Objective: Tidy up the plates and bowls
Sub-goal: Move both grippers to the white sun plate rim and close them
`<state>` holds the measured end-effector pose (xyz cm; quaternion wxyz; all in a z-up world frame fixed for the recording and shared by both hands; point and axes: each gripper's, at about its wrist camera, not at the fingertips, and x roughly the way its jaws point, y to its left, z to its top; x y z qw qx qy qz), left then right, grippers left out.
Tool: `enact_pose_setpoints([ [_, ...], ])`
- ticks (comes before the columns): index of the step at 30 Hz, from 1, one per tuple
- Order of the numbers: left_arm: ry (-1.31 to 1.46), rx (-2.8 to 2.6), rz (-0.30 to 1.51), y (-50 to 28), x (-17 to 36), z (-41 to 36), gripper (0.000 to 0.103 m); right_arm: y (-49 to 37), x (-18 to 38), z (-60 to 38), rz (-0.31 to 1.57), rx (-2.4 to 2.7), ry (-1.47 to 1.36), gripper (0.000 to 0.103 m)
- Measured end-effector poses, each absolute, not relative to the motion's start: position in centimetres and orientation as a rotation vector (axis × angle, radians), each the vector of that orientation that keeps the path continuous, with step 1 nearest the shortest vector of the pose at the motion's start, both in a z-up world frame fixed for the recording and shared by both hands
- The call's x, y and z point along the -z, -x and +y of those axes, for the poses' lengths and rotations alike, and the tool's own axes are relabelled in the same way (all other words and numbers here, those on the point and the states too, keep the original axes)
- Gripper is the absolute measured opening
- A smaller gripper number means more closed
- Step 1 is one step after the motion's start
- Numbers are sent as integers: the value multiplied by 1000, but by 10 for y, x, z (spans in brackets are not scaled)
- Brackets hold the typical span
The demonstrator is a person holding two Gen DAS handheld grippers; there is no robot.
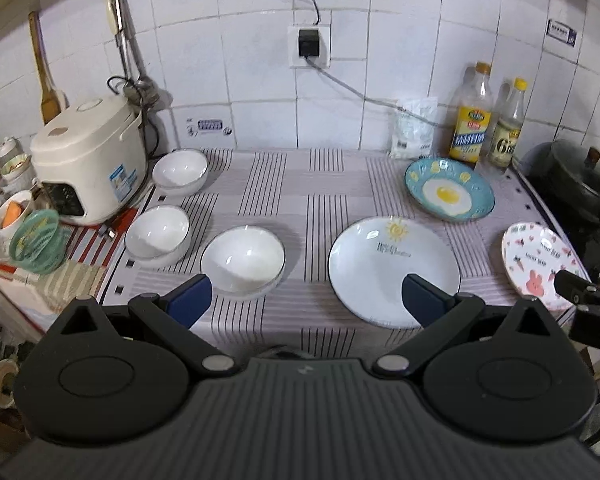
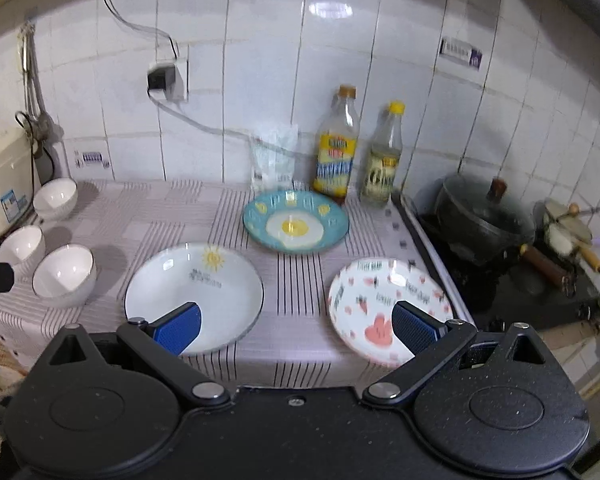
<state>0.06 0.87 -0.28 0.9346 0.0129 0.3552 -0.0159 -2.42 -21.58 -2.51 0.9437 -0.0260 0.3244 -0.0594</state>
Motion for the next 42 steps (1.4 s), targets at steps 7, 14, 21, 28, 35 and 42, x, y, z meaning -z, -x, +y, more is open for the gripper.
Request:
enact_pose_setpoints([
  [7, -48, 81, 805, -45, 17, 0, 103, 7, 36, -227, 491, 40, 9, 103],
  [14, 20, 159, 979, -94, 56, 5, 101, -31, 71, -247, 478, -94, -144, 103],
  [21, -24, 158, 1072, -142, 91, -13, 96, -70, 121, -263, 601, -136, -243, 98],
  [28, -92, 141, 1122, -186, 135, -25, 83, -84, 162, -267, 671, -164, -320, 93],
  [35, -124, 158, 1209, -202, 163, -23, 72, -96, 188, -268, 725, -176, -374, 81],
  [42, -120, 160, 1250, -210, 176, -22, 56, -110, 207, -266, 781, -193, -435, 52],
])
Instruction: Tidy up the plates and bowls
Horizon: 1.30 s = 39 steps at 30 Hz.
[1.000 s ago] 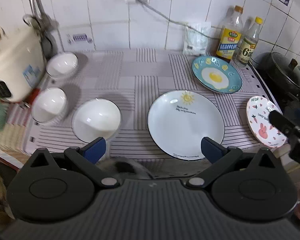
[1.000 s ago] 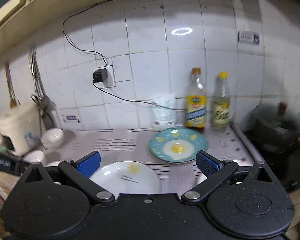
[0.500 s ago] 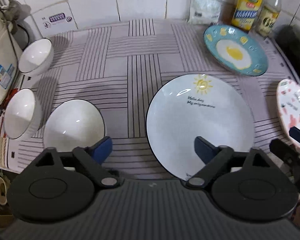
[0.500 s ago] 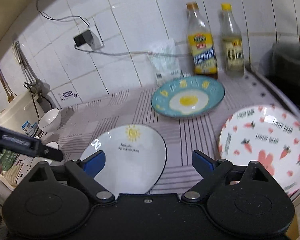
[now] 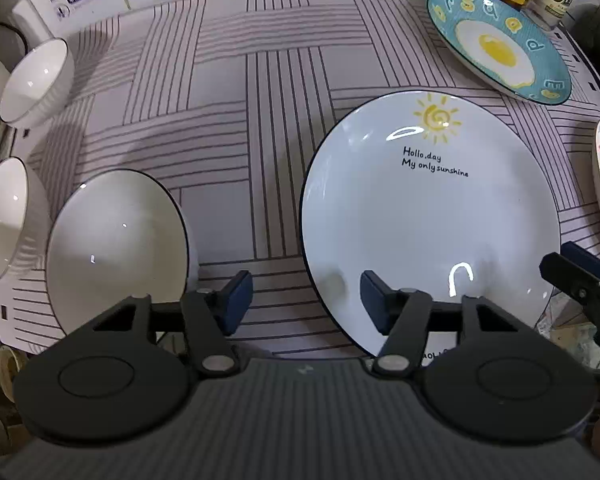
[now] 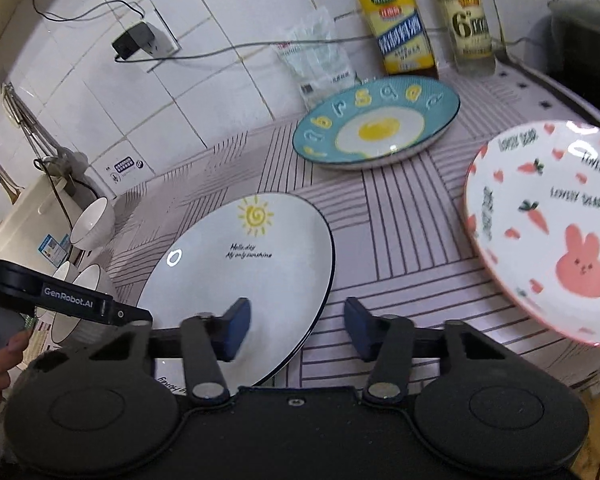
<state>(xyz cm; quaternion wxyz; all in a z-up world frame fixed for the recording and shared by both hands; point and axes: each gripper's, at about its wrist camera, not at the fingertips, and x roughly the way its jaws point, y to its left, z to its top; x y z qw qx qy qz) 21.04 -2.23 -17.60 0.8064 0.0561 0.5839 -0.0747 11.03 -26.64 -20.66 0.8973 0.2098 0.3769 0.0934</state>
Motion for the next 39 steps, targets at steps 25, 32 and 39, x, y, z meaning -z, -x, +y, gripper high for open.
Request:
enact_pose_setpoints([
  [25, 3, 272, 1301, -221, 197, -19, 27, -130, 237, -274, 849, -206, -569, 17],
  [32, -4, 283, 1240, -216, 184, -15, 27, -131, 238, -278, 856, -249, -588, 18],
  [39, 22, 276, 1224, -215, 178, -8, 27, -138, 229, -279, 844, -278, -584, 19],
])
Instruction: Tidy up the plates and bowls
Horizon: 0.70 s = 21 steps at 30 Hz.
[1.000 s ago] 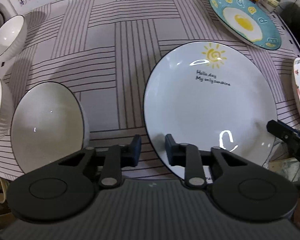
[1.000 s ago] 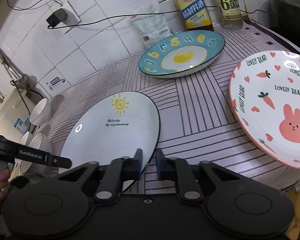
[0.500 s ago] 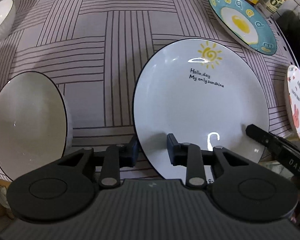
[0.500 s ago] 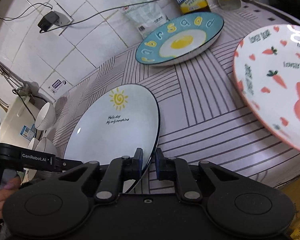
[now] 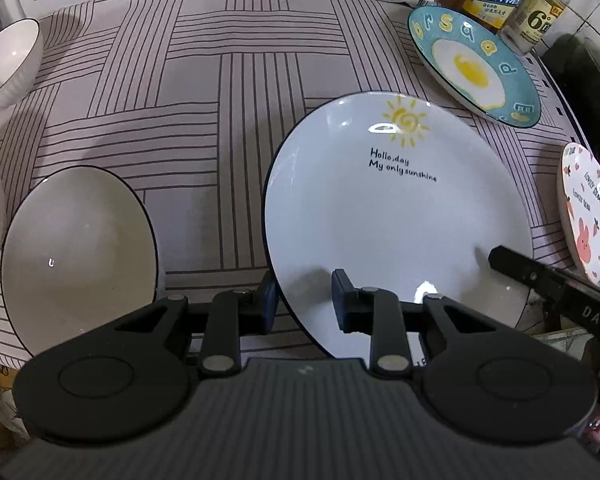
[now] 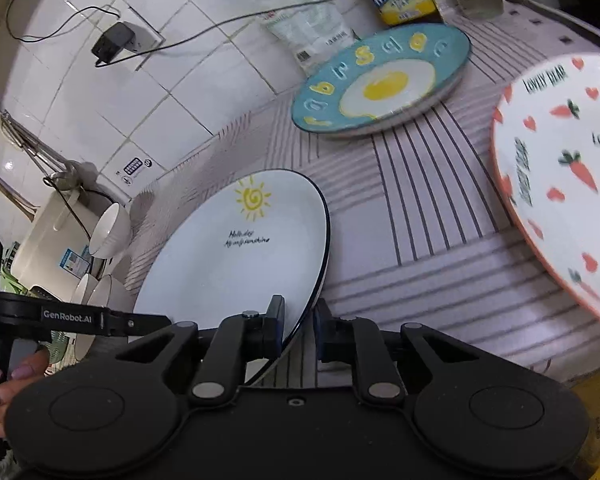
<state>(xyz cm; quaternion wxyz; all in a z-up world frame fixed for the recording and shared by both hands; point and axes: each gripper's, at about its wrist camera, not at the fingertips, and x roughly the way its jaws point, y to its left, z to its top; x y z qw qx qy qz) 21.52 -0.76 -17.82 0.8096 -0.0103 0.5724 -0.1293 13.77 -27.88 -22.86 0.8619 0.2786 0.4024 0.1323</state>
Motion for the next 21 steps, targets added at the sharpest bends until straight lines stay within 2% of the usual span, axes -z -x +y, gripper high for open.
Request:
enact_pose_setpoints([
  [13, 28, 293, 1217, -261, 156, 8, 27, -185, 199, -273, 783, -328, -568, 19],
  [21, -25, 250, 1159, -307, 154, 16, 27, -243, 202, -253, 752, -340, -577, 19],
])
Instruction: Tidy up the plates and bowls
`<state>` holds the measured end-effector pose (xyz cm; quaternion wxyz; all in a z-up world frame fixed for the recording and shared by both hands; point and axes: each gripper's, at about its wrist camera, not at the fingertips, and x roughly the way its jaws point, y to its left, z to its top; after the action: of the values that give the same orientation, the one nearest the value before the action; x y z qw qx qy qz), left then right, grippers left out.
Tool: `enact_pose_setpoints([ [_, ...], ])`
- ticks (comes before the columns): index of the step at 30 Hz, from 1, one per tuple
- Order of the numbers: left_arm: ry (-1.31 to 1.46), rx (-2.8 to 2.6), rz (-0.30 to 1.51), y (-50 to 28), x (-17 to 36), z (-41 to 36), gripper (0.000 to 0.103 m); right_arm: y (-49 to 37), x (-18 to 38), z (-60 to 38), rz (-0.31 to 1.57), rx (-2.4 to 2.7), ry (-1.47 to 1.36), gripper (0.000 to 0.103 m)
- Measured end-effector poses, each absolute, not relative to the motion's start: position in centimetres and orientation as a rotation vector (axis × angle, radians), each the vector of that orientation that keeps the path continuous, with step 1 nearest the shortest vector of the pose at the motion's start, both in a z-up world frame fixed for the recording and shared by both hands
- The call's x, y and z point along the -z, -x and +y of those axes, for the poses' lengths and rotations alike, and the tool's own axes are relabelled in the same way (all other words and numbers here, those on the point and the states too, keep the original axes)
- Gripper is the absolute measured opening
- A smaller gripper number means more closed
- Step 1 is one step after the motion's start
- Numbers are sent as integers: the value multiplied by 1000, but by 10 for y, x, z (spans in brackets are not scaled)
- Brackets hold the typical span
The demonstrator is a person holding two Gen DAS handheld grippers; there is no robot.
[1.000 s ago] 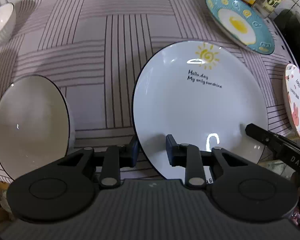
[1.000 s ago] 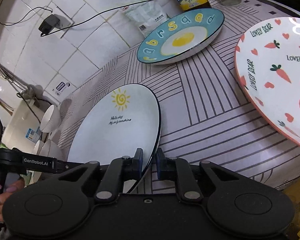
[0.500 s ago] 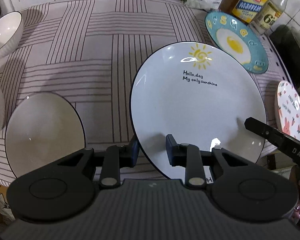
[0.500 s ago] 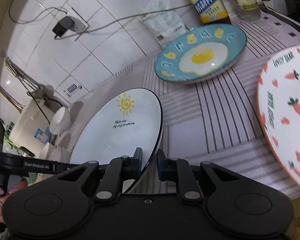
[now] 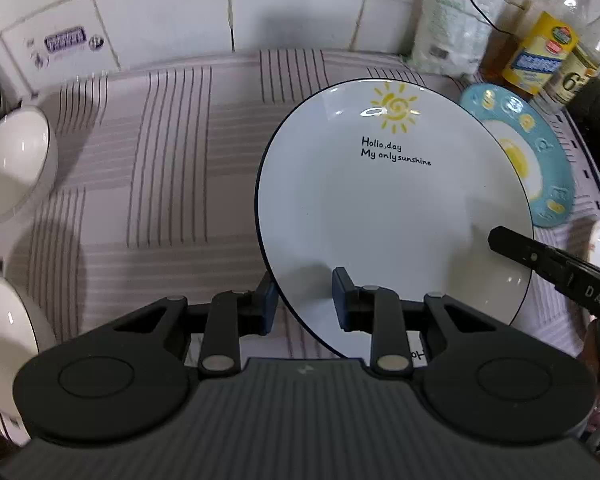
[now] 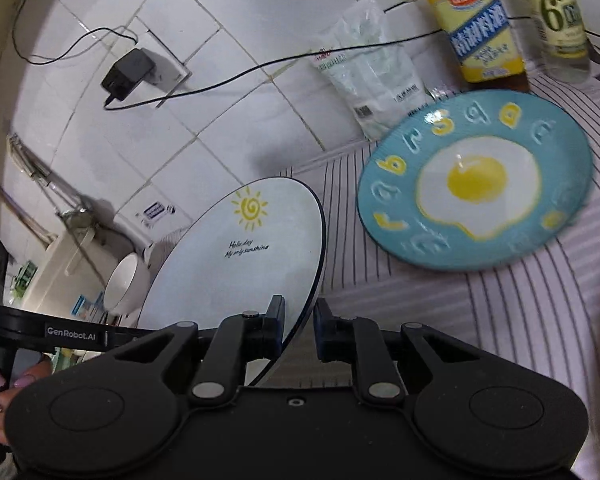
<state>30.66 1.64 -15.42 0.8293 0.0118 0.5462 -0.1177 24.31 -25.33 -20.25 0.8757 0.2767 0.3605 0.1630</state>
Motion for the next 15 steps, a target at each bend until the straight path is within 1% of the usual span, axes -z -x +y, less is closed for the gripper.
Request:
enact_pose_setpoints([
  [3, -70, 252, 1135, -320, 157, 16, 27, -264, 210, -249, 756, -334, -586, 19],
  [8, -64, 234, 1147, -344, 168, 25, 27, -292, 217, -237, 763, -323, -575, 19],
  [15, -72, 210, 1165, -361, 189, 26, 28, -311, 226, -216, 810, -298, -460, 20],
])
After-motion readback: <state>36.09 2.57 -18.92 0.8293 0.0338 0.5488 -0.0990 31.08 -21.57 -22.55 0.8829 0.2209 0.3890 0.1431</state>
